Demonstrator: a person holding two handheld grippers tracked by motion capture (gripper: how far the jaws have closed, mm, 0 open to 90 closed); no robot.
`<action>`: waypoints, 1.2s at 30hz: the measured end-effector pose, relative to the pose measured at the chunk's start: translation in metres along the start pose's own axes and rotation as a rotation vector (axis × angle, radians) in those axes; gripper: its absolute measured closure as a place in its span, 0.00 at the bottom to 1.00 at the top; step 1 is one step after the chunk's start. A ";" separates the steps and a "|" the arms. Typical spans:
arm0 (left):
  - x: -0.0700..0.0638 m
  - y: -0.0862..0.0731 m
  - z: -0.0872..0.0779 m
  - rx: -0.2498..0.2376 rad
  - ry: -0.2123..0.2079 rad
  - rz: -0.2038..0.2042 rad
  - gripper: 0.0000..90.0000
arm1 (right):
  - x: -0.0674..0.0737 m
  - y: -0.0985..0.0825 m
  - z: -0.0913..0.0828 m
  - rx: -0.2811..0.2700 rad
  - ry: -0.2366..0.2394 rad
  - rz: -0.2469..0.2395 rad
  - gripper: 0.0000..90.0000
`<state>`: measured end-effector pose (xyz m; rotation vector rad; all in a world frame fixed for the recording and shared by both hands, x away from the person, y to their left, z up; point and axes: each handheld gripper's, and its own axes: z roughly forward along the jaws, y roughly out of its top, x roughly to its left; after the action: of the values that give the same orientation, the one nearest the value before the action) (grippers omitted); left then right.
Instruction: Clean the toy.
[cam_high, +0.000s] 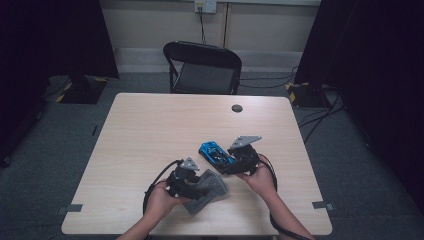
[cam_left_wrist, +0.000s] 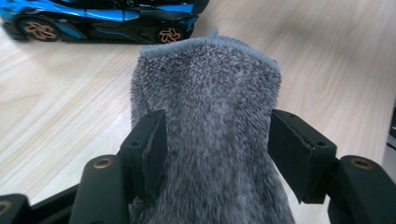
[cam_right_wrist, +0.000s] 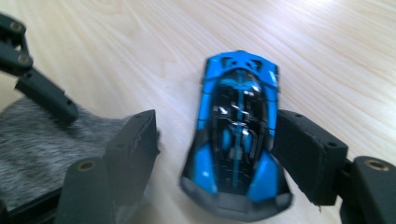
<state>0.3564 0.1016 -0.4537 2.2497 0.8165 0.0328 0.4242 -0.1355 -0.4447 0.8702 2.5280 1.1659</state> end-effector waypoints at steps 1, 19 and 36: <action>0.000 -0.003 -0.004 -0.006 0.001 -0.007 0.42 | 0.002 0.001 0.000 0.000 0.009 -0.008 0.33; -0.001 -0.048 -0.018 0.044 0.078 0.005 0.43 | 0.055 0.010 0.024 0.004 0.262 -0.126 0.32; 0.026 -0.042 -0.016 0.047 0.105 -0.063 0.45 | 0.066 -0.017 0.047 0.112 0.322 -0.181 0.38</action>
<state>0.3507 0.1483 -0.4748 2.2802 0.9527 0.1036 0.3842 -0.0751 -0.4860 0.4937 2.8809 1.1973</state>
